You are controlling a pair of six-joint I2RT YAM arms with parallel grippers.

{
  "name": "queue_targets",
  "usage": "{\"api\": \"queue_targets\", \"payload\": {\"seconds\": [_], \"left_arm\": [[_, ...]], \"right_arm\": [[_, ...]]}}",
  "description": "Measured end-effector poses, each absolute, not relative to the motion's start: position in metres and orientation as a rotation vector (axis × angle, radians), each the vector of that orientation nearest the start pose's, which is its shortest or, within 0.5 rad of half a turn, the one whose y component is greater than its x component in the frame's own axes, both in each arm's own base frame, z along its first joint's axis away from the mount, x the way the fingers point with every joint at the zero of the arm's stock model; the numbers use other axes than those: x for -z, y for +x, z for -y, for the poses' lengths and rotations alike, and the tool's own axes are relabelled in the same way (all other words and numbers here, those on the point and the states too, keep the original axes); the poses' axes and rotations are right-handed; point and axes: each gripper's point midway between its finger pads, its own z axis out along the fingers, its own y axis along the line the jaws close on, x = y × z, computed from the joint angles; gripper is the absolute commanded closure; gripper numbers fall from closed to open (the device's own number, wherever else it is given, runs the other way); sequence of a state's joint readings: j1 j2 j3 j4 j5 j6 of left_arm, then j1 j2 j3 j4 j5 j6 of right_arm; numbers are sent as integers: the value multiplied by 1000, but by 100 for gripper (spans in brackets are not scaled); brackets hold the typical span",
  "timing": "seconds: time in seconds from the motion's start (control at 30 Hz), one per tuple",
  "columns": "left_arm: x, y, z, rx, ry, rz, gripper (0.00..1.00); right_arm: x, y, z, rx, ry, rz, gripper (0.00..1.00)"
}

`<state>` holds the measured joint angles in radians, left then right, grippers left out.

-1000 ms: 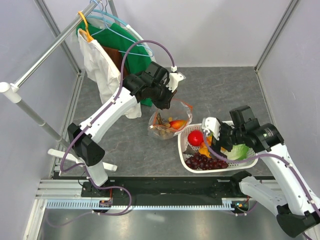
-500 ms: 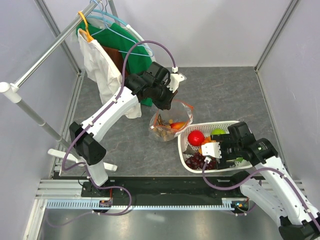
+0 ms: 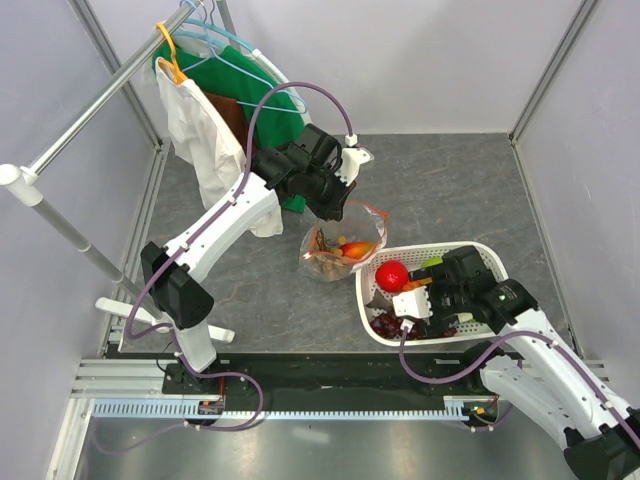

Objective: Place the food in the zip-top bag and seal the zipper
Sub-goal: Pick up the fake vegetable from the bin.

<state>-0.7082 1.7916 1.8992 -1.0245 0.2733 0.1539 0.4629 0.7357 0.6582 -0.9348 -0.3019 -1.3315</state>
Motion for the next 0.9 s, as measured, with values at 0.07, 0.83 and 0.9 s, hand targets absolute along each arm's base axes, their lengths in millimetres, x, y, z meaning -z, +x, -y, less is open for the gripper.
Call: {"api": "queue_targets", "payload": {"seconds": [0.07,0.83,0.9], "left_arm": [[-238,301,312,570,1164,-2247,98],[-237,305,310,597,1140,-2263,98],[-236,306,308,606,1130,-2272,98]], "right_arm": [[-108,175,-103,-32,-2045,-1462,10],[-206,212,-134,-18,-1662,-1466,100],[-238,221,-144,-79,-1532,-1505,100]]}}
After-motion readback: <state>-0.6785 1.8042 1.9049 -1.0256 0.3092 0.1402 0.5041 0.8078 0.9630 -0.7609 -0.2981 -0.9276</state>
